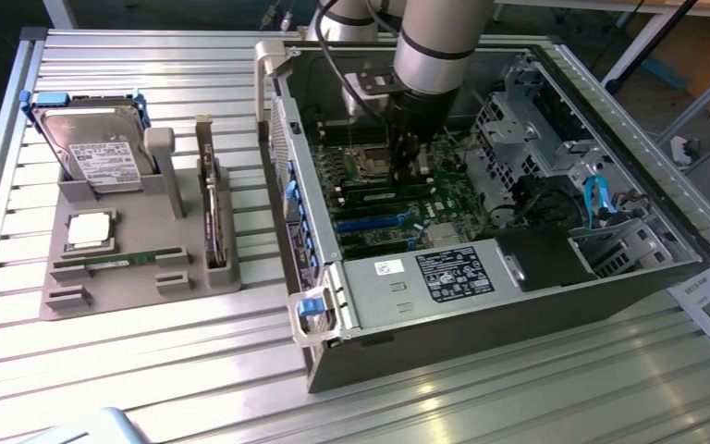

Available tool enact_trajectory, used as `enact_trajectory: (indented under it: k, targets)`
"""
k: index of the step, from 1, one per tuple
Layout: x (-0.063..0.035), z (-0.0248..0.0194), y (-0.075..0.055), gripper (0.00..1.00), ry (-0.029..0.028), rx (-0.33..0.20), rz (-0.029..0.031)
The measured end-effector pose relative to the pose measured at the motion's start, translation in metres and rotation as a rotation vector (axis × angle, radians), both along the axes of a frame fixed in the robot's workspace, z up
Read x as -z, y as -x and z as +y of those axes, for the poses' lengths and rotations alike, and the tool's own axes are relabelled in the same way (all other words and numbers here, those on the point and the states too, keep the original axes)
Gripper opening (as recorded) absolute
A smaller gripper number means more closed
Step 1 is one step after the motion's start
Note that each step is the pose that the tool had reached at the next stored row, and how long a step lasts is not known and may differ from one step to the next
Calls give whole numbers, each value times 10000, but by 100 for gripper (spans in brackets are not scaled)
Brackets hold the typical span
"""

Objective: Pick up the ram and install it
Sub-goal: 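Press down the ram until it locks into place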

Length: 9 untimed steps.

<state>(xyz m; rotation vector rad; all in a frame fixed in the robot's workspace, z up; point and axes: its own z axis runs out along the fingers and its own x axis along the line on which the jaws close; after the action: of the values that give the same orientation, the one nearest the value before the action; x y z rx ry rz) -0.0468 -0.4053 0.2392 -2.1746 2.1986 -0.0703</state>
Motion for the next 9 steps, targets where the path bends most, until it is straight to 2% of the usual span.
enact_trajectory:
  k: [3,9]
  targets:
    - [-48,0,0,10,2,0,2]
    - [-48,0,18,10,2,-1,1]
